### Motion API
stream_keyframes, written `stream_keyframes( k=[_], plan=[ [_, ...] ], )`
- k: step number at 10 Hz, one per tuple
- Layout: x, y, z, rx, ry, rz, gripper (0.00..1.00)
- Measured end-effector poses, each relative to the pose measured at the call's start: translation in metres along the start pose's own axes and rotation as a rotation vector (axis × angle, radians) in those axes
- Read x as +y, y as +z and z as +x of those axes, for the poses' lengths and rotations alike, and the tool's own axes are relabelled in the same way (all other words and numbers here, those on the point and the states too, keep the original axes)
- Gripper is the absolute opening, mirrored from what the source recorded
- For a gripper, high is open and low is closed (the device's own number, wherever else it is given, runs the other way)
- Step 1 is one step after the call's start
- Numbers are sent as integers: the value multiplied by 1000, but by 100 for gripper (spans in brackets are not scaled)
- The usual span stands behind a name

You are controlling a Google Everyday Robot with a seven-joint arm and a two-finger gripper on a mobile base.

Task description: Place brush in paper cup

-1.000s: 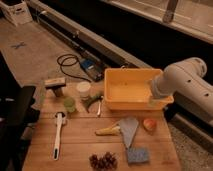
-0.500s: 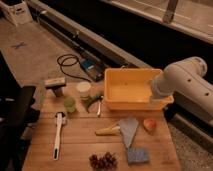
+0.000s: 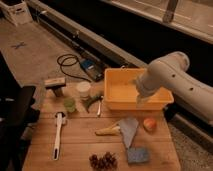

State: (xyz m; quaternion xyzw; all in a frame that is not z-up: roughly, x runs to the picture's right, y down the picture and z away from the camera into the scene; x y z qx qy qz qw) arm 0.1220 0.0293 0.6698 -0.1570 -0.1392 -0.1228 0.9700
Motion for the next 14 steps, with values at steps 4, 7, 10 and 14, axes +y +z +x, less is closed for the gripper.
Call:
stream_keyframes(
  k=[4,7,10,14],
  plan=[
    [-4,16,-101,-91,-260,-14,73],
    [-2,18,-127,-127,-330,-10,73],
    [-4,17,-127,-116,-348,-19,73],
    [-27,49,-169,-117,-499,-85,73]
  ],
)
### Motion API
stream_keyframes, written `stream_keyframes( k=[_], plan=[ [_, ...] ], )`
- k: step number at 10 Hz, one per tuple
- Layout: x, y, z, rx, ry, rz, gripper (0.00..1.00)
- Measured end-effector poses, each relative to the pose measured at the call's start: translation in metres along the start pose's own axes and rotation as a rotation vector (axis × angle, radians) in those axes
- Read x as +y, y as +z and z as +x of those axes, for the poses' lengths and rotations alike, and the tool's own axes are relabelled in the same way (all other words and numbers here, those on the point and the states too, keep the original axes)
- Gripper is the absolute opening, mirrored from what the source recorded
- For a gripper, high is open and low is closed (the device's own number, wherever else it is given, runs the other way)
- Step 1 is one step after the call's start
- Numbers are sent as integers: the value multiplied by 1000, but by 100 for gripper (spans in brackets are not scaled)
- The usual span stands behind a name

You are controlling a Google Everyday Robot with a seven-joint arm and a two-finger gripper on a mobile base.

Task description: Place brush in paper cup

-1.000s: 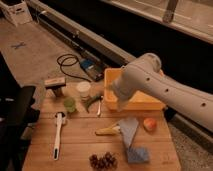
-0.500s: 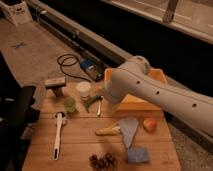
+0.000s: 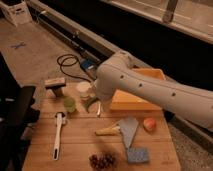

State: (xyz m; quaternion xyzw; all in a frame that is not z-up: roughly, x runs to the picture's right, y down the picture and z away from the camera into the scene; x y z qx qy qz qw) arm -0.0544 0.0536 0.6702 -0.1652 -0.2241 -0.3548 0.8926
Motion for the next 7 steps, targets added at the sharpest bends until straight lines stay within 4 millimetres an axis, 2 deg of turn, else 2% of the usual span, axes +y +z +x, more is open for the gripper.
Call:
stream_keyframes(
  k=[4,6,7],
  plan=[
    [-47,70,-50,-95,-158,-80,73],
    [-62,109,-83,-173,-241,-121,73],
    [-64,121,-96,-212,-262,-129,73]
  ],
)
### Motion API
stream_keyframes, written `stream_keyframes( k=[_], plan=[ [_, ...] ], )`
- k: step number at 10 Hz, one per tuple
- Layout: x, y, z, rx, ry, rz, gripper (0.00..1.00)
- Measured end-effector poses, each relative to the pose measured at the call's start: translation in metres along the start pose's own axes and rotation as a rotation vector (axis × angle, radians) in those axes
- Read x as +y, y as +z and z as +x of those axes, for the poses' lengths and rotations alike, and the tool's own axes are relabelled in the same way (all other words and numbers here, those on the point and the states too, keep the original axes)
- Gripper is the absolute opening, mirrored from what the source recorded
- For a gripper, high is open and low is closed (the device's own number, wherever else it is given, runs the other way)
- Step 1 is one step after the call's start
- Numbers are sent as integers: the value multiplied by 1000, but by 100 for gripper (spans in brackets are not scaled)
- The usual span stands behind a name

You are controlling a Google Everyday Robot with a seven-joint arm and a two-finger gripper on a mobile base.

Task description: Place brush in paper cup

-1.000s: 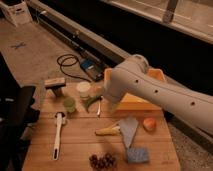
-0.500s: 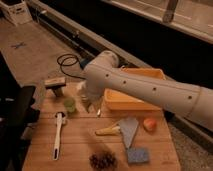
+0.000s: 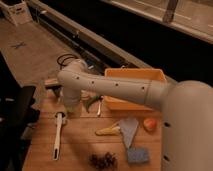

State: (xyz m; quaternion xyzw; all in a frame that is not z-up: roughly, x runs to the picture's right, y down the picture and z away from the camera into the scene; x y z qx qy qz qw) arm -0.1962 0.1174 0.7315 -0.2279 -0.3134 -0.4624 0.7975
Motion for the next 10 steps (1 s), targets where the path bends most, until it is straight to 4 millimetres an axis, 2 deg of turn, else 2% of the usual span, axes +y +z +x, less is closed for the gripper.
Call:
stream_keyframes(
  k=[1,5,7,10],
  plan=[
    [-2,9,-6,-27,-13,-8,73],
    [-2,9,-5,-27,-16,-15,73],
    [-11,16,-9,-28,-64,-67,73],
    [-30,59,-23,-91,-155,-147,73]
  ],
)
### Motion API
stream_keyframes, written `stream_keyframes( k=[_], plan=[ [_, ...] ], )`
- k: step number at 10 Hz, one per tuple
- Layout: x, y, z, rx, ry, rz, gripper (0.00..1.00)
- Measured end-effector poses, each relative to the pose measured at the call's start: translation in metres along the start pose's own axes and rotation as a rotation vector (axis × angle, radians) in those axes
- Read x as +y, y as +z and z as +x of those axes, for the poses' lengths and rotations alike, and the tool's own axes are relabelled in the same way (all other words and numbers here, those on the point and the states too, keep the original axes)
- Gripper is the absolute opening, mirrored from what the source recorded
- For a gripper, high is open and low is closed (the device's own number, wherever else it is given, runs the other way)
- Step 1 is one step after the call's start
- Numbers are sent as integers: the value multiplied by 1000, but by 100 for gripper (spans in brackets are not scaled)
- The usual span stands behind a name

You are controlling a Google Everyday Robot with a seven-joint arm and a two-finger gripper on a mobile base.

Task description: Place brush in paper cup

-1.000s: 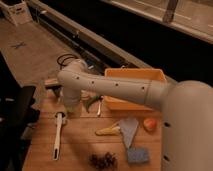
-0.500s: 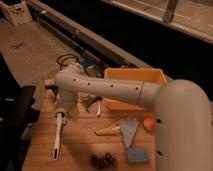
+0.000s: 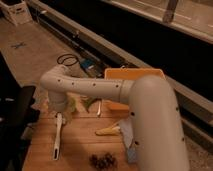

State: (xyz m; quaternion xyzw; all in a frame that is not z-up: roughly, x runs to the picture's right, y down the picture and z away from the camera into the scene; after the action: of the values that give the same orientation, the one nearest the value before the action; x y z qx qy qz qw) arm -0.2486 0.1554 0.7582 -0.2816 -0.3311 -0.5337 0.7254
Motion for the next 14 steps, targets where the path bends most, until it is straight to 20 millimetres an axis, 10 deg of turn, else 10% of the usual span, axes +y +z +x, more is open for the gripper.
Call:
stream_keyframes(
  k=[7,14],
  plan=[
    [-5,83,-3,-126,-57,-111,72],
    [-2,83,-14,-122,-65,-97,6]
  ],
)
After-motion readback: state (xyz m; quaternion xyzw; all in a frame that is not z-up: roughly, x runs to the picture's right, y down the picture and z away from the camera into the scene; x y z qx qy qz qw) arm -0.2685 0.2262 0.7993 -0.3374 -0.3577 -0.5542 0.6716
